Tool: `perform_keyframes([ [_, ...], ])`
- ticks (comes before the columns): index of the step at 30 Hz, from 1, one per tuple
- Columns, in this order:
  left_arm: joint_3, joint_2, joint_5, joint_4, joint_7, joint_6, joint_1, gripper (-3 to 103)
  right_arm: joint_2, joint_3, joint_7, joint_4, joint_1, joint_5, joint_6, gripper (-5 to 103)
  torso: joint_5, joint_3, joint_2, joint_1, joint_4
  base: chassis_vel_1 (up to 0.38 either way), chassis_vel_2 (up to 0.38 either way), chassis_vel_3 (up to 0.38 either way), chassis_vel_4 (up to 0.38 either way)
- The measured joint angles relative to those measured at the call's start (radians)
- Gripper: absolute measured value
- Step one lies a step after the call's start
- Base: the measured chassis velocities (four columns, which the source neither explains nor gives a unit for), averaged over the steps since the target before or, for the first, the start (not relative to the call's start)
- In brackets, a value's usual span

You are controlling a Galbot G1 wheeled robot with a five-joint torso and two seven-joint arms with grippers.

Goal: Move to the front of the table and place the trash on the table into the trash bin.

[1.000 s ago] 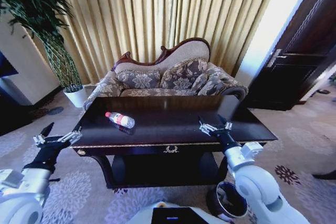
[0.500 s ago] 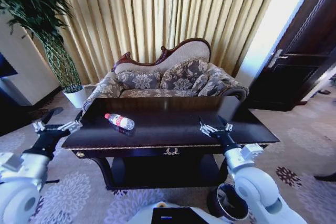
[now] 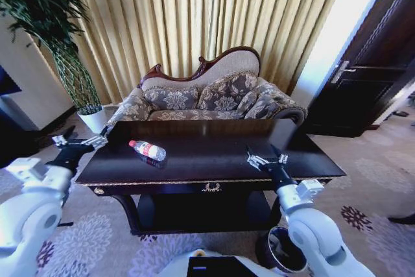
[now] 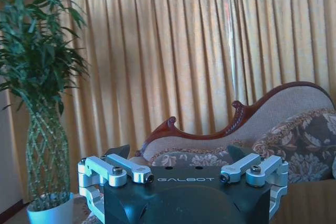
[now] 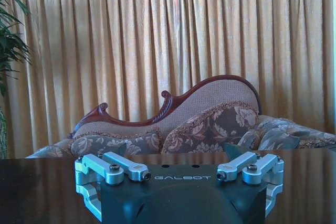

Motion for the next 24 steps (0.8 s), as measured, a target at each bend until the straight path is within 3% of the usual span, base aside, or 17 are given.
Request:
perform_keyframes([
  [3, 0.029, 0.038, 0.028, 0.047, 0.029, -0.001, -0.041, 100, -0.001, 0.013, 0.002, 0.005, -0.014, -0.004, 0.002, 100, 0.0001, 0.000, 0.000, 0.000, 0.0000, 0.000, 0.000, 0.000, 0.000],
  [5, 0.033, 0.065, 0.091, 0.076, 0.093, -0.003, -0.054, 100, -0.003, 0.018, 0.003, 0.008, -0.027, -0.007, 0.004, 100, 0.0001, 0.000, 0.000, 0.000, 0.0000, 0.000, 0.000, 0.000, 0.000],
  [10, 0.045, 0.110, 0.194, 0.124, 0.152, -0.018, -0.067, 100, -0.001, 0.019, 0.003, 0.010, -0.043, -0.024, 0.011, 100, 0.0002, 0.000, 0.000, 0.000, 0.0001, 0.000, 0.000, 0.000, 0.000],
  [13, 0.041, 0.158, 0.369, 0.192, 0.243, -0.093, -0.069, 100, 0.005, 0.018, 0.003, 0.007, -0.052, -0.034, 0.017, 100, 0.0001, 0.000, 0.000, 0.000, 0.0002, 0.000, 0.000, 0.000, 0.000],
  [15, 0.037, 0.167, 0.406, 0.207, 0.267, -0.118, -0.068, 100, 0.006, 0.018, 0.003, 0.006, -0.053, -0.036, 0.018, 100, 0.0002, 0.000, 0.000, 0.000, 0.0001, 0.000, 0.000, 0.000, 0.000],
  [17, 0.031, 0.198, 0.494, 0.237, 0.329, -0.169, -0.069, 100, 0.006, 0.019, 0.003, 0.005, -0.057, -0.037, 0.020, 100, 0.0002, 0.000, 0.000, 0.000, 0.0001, 0.000, 0.000, 0.000, 0.000],
  [21, 0.050, 0.225, 0.541, 0.255, 0.365, -0.217, -0.082, 100, 0.004, 0.025, 0.003, 0.004, -0.060, -0.037, 0.022, 100, 0.0001, 0.000, 0.000, 0.000, 0.0001, 0.000, 0.000, 0.000, 0.000],
  [24, 0.064, 0.228, 0.535, 0.243, 0.377, -0.218, -0.085, 100, 0.001, 0.028, 0.003, 0.001, -0.060, -0.037, 0.023, 100, 0.0002, 0.000, 0.000, 0.000, -0.0001, 0.000, 0.000, 0.000, 0.000],
])
